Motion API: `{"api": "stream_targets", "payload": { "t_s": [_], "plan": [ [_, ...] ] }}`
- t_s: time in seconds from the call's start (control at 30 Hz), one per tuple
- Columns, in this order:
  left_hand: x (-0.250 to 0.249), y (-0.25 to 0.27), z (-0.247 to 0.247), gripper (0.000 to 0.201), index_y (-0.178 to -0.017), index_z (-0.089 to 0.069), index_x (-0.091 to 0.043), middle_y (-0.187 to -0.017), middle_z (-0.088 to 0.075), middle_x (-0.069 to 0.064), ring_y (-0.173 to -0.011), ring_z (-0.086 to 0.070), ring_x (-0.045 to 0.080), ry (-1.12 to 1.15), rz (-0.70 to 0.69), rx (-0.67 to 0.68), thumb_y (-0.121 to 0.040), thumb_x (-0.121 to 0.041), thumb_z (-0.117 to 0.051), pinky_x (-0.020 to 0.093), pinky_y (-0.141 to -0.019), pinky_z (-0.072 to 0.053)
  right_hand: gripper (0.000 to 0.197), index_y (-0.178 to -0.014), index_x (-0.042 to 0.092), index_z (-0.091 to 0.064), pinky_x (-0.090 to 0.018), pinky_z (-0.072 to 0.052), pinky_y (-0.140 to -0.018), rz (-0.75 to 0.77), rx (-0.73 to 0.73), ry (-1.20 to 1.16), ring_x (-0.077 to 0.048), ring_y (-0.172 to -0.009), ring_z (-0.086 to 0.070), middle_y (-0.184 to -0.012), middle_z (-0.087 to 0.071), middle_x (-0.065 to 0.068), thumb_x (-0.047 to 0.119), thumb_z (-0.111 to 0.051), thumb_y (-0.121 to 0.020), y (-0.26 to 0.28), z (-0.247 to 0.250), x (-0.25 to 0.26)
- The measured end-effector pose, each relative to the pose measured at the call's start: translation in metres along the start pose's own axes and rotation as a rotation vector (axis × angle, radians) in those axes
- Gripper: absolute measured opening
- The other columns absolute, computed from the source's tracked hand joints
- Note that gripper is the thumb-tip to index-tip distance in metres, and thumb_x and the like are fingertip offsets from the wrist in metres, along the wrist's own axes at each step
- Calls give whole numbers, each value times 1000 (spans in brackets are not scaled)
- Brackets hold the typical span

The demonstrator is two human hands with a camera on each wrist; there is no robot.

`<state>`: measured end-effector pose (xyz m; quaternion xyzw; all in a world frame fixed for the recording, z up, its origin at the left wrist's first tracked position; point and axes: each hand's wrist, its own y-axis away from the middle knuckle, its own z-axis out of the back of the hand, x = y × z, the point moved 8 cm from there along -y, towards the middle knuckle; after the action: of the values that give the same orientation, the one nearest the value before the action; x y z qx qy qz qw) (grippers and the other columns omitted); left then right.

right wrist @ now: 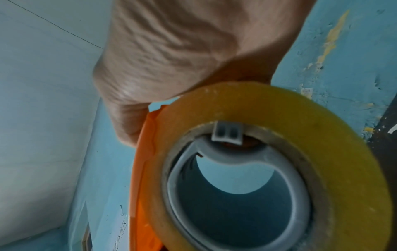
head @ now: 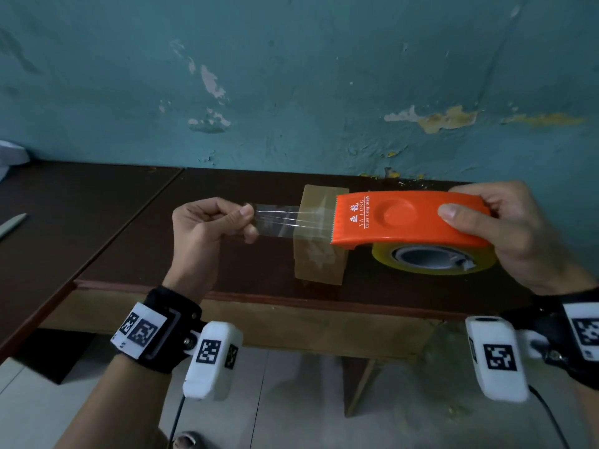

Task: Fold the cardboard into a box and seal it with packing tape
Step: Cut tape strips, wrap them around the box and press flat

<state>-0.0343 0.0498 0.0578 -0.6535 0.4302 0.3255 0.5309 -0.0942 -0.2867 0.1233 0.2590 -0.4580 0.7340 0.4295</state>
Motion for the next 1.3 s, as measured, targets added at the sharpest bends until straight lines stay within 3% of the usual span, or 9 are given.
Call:
{"api": "stream_targets", "payload": {
  "t_s": [0.3,0.47,0.57,0.63,0.87,0.93,1.07,1.23,1.3],
  "plan": [
    [1,-1,-1,39,-53,-70,-18,-49,-60,-1,-47,-62,15,9,-8,-25,-86,3,-71,26,-61,-54,68,-71,-16,-55,-40,-40,-54,-13,16,-39,-50,-55,-51,-61,-50,-32,51,-64,-85,-2,-1,-10],
    [4,-3,-2,39,-54,-69,-17,-51,-62,3,-48,-61,16,-18,-4,-11,-88,3,-71,26,-65,-55,55,-61,-10,-50,-27,-36,-51,-9,-35,-24,-31,-46,-46,-53,-45,-21,35,-61,-91,-3,-1,-12],
    [6,-2,-4,42,-54,-69,-19,-51,-62,-1,-49,-61,15,-15,-13,-3,-90,4,-69,26,-72,-56,62,-67,-14,-54,-29,-40,-53,-3,-34,-45,-41,-50,-50,-58,-49,-29,44,-60,-90,-3,-1,-12],
    [7,-2,-5,43,-54,-69,-19,-50,-61,-2,-48,-61,14,-5,-6,-13,-90,4,-69,25,-70,-55,66,-67,-14,-54,-29,-42,-53,-7,-44,-47,-39,-50,-53,-58,-52,-27,49,-62,-88,-2,-1,-11],
    [11,-2,-3,29,-64,-59,-1,-48,-57,2,-47,-60,15,3,2,-49,-90,8,-68,23,-61,-53,47,-54,7,-52,-14,-36,-49,-24,-82,-16,-7,-42,-47,-46,-49,3,33,-70,-89,-1,2,-12],
    [11,-2,-6,31,-62,-60,-1,-48,-58,0,-46,-60,13,6,5,-42,-91,9,-67,22,-58,-52,45,-52,17,-54,-15,-38,-49,-18,-74,-20,-8,-43,-50,-47,-51,3,36,-72,-89,0,2,-11],
    [12,-2,-8,28,-66,-60,-2,-48,-58,-1,-47,-60,12,14,5,-44,-91,9,-66,22,-59,-53,46,-54,16,-56,-19,-40,-49,-12,-81,-6,-12,-44,-52,-49,-53,0,49,-70,-84,0,4,-10],
    [12,-2,-12,31,-62,-61,-3,-48,-57,-3,-47,-60,13,14,18,-24,-91,8,-67,23,-57,-52,45,-52,17,-54,-16,-38,-48,-10,-99,8,-8,-42,-49,-46,-50,5,36,-72,-88,2,8,-12],
    [10,-1,-15,34,-58,-67,-11,-48,-59,-2,-47,-59,14,2,13,1,-89,3,-70,24,-57,-52,48,-53,12,-53,-16,-38,-48,-11,-99,6,-9,-42,-49,-47,-50,5,38,-73,-88,2,10,-12]
  ]
}}
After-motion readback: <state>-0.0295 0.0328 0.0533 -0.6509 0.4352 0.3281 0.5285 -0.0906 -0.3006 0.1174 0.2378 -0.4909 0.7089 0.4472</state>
